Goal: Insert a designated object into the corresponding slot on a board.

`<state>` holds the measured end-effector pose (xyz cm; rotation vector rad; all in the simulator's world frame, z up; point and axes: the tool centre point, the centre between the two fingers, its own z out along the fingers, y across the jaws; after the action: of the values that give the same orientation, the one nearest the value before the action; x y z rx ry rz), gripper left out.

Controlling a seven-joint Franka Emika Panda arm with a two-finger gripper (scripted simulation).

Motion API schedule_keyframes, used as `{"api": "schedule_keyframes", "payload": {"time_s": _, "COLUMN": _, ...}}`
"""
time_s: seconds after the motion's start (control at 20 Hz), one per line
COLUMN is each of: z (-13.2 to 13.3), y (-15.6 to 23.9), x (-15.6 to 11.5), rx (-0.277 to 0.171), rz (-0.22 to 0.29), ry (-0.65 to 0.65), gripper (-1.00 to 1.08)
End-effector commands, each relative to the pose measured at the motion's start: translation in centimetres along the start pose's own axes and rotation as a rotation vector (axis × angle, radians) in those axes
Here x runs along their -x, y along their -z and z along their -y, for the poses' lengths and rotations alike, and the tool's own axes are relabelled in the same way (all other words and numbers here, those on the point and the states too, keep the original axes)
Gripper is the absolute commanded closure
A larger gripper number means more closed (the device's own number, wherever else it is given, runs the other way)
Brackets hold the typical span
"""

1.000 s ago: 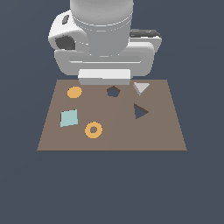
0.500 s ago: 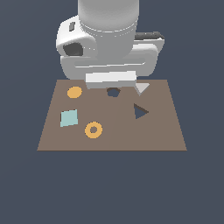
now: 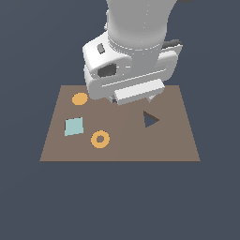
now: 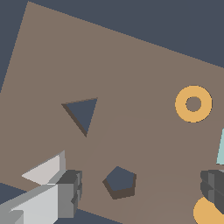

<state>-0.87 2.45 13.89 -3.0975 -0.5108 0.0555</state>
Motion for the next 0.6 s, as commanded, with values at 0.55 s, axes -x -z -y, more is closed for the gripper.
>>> {"api": "schedule_keyframes", "payload": {"time_s": 0.55, "z": 7.0, "y": -4.8, "x": 0.3, "rx": 0.013, "rz": -0.015, "ry": 0.615, "gripper": -0.92}}
